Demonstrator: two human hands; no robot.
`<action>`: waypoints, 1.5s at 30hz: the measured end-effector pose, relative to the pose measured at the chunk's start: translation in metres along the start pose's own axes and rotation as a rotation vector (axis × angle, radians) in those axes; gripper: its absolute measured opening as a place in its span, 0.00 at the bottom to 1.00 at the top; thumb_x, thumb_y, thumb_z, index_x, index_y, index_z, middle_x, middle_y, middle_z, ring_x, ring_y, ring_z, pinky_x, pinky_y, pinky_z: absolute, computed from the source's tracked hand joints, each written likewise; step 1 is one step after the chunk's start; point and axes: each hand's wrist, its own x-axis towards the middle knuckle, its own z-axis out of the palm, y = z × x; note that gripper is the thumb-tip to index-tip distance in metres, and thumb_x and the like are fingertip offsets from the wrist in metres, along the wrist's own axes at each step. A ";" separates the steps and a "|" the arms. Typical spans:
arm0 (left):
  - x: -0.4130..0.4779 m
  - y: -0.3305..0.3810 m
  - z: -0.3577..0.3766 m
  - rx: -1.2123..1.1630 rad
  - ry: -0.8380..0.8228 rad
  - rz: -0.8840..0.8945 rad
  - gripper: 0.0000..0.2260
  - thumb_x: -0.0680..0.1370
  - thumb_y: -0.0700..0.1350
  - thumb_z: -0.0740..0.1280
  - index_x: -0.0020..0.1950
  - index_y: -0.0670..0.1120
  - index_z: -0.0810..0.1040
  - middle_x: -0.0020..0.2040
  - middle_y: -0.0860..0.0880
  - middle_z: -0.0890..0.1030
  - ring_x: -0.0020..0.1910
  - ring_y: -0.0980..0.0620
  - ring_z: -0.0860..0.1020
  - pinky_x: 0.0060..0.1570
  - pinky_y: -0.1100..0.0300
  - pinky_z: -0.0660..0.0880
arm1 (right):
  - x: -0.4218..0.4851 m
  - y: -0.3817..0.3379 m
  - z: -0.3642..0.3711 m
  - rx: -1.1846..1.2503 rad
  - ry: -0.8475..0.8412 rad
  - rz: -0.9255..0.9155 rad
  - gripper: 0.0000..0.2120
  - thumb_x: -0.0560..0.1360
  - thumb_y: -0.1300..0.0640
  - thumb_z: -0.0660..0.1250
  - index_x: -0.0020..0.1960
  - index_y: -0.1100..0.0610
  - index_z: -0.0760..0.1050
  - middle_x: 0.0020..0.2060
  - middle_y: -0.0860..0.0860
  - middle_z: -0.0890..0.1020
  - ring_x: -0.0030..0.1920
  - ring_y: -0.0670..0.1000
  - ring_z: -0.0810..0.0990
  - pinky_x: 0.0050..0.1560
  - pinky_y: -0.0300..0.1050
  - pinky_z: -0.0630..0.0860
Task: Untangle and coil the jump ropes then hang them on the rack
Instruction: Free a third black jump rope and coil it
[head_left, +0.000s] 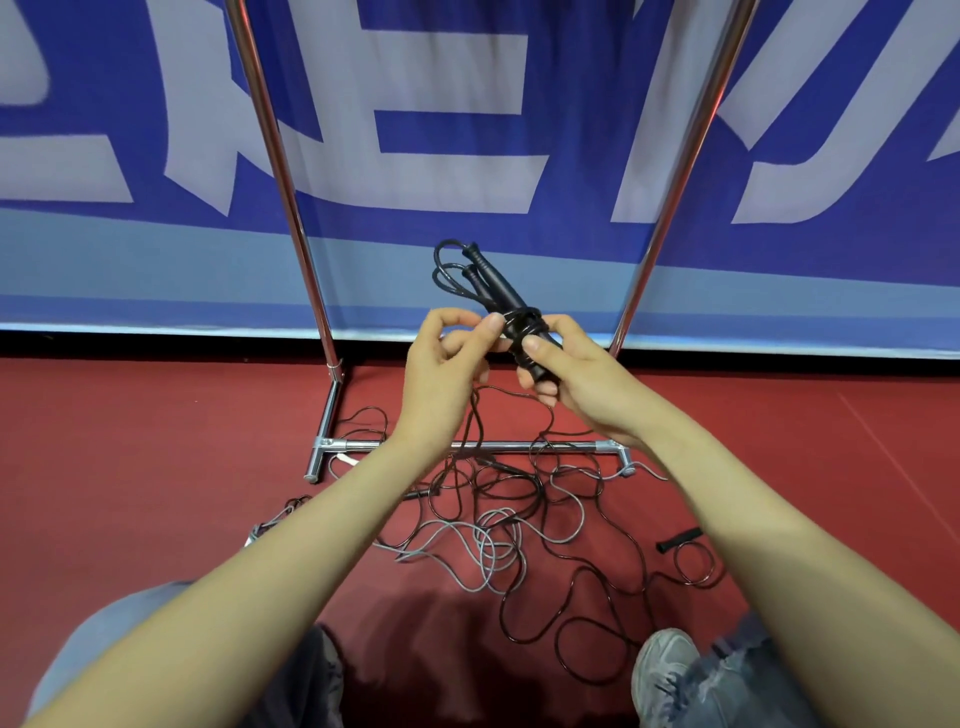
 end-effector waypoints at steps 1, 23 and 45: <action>-0.001 -0.001 0.000 -0.033 0.020 -0.061 0.08 0.77 0.46 0.69 0.48 0.44 0.73 0.38 0.47 0.84 0.28 0.54 0.69 0.32 0.63 0.68 | 0.000 0.000 0.000 -0.036 -0.001 -0.003 0.05 0.83 0.57 0.55 0.58 0.55 0.64 0.33 0.52 0.75 0.31 0.47 0.65 0.35 0.42 0.65; 0.010 -0.018 -0.007 -0.237 0.011 -0.465 0.22 0.74 0.38 0.72 0.66 0.42 0.72 0.31 0.51 0.73 0.21 0.59 0.62 0.25 0.66 0.62 | 0.000 0.003 0.004 0.074 -0.027 0.095 0.04 0.83 0.55 0.56 0.53 0.55 0.64 0.33 0.55 0.74 0.30 0.48 0.65 0.32 0.40 0.65; 0.004 0.000 -0.001 -0.131 -0.117 -0.142 0.22 0.76 0.32 0.67 0.67 0.45 0.67 0.43 0.51 0.86 0.36 0.60 0.81 0.33 0.73 0.71 | 0.001 0.008 0.021 -0.121 0.268 -0.131 0.04 0.82 0.54 0.59 0.54 0.50 0.71 0.35 0.51 0.74 0.30 0.48 0.71 0.35 0.43 0.69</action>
